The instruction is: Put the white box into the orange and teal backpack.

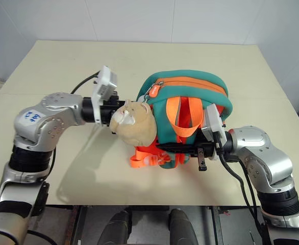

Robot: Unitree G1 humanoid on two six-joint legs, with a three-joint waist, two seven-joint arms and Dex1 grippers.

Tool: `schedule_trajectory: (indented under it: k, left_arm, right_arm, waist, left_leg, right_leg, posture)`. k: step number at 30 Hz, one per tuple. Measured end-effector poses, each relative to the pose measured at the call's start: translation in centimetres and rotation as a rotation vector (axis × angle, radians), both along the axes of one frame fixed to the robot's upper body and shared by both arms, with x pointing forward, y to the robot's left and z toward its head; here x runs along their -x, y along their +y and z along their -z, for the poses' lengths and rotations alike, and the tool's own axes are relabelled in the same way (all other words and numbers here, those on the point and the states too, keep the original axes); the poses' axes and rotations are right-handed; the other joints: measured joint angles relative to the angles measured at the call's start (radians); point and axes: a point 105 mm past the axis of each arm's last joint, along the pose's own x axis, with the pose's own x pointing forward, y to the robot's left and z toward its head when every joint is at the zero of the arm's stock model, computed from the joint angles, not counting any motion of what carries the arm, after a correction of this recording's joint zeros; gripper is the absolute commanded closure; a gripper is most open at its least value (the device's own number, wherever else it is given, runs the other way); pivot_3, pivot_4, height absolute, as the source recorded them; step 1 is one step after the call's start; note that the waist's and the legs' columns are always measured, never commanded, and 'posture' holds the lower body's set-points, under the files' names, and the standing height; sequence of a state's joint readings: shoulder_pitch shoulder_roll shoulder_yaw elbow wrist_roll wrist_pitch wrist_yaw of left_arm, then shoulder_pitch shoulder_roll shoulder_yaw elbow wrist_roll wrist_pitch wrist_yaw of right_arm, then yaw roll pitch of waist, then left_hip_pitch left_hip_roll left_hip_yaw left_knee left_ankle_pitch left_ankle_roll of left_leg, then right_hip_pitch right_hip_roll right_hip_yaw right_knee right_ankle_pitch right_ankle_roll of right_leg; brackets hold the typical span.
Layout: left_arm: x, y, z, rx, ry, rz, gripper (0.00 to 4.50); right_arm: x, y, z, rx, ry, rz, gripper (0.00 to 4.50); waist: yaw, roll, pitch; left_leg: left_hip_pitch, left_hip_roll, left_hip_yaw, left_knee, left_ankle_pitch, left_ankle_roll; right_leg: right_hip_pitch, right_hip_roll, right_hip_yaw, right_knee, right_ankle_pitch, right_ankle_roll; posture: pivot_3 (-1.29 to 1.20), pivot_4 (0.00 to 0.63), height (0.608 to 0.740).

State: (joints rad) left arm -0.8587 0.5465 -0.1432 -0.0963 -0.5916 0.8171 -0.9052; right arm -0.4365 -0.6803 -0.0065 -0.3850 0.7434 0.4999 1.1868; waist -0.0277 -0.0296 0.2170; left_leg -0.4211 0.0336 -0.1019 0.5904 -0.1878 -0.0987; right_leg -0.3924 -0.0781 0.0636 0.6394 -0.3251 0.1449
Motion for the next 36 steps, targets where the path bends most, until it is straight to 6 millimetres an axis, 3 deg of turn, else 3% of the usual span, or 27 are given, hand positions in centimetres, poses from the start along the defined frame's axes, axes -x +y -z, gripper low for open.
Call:
schedule_trajectory:
  k: [3, 9, 14, 18, 23, 27, 32, 36]
  left_arm:
    - [-0.5, -0.8, 0.7, -0.025, -0.004, 0.003, 3.19]
    - [-0.2, -0.1, 0.8, -0.111, -0.011, 0.016, 1.44]
    - [0.8, 1.5, -1.3, -0.117, -0.041, 0.006, 0.02]
    - [1.5, 3.1, -3.0, -0.133, -0.126, -0.039, 0.02]
    - [3.0, 7.7, -4.3, -0.143, -0.203, -0.133, 0.02]
    - [4.5, 10.4, -5.7, -0.018, -0.204, -0.171, 0.02]
    - [7.4, 9.6, -7.5, 0.080, -0.273, -0.114, 0.02]
    - [8.8, 7.9, -6.7, 0.117, -0.239, -0.072, 0.02]
  right_arm:
    - [-0.1, 0.1, -0.1, 0.000, -0.009, 0.001, 4.50]
    - [-0.2, 0.2, -0.1, 0.002, -0.012, 0.009, 4.50]
    - [-0.3, 0.2, 0.0, 0.003, -0.017, 0.021, 4.50]
    - [-0.4, 0.3, -0.1, 0.001, -0.032, 0.023, 4.50]
    - [-0.7, 0.2, 0.1, 0.005, -0.035, 0.036, 4.50]
    - [-0.9, 0.1, 0.2, -0.002, -0.041, 0.045, 4.50]
    - [-1.2, 0.2, 0.2, -0.034, -0.042, 0.057, 4.50]
    - [-1.2, 0.2, 0.2, -0.038, -0.039, 0.057, 4.50]
  waist:
    - [0.000, 0.000, 0.000]
    - [-0.003, 0.000, 0.000]
    - [-0.002, 0.000, 0.000]
    - [-0.003, 0.000, 0.000]
    - [-0.006, 0.000, 0.000]
    - [-0.002, 0.000, 0.000]
    - [0.000, 0.000, 0.000]
    - [-0.001, 0.000, 0.000]
  left_leg:
    - [0.000, 0.000, 0.000, 0.000, 0.000, 0.000]
    - [0.000, 0.000, 0.000, -0.001, 0.000, 0.000]
    - [0.000, 0.000, 0.000, -0.001, 0.000, 0.000]
    - [0.000, 0.000, 0.000, -0.001, 0.000, 0.000]
    - [0.001, 0.000, 0.000, -0.003, 0.000, 0.000]
    - [0.000, 0.000, 0.000, -0.002, 0.000, 0.000]
    - [0.001, 0.000, 0.000, -0.001, 0.000, 0.000]
    - [0.001, 0.000, 0.000, 0.000, 0.000, 0.000]
  right_leg:
    - [0.000, 0.000, 0.000, 0.000, 0.000, 0.000]
    - [0.000, 0.000, 0.000, 0.000, 0.000, 0.000]
    - [0.000, 0.000, 0.000, 0.000, 0.000, 0.000]
    - [-0.001, 0.000, 0.000, -0.001, 0.000, 0.000]
    - [-0.001, 0.000, 0.000, 0.000, 0.000, -0.001]
    - [0.000, 0.000, 0.000, 0.000, 0.000, -0.001]
    - [0.001, 0.000, 0.000, -0.001, 0.000, 0.000]
    - [0.001, 0.000, 0.001, 0.001, 0.000, 0.000]
  posture:
    - [0.00, 0.150, 0.740]
    - [0.00, 0.150, 0.740]
    - [0.00, 0.150, 0.740]
    - [0.00, 0.150, 0.740]
    - [0.00, 0.150, 0.740]
    - [0.00, 0.150, 0.740]
    - [0.00, 0.150, 0.740]
    - [0.00, 0.150, 0.740]
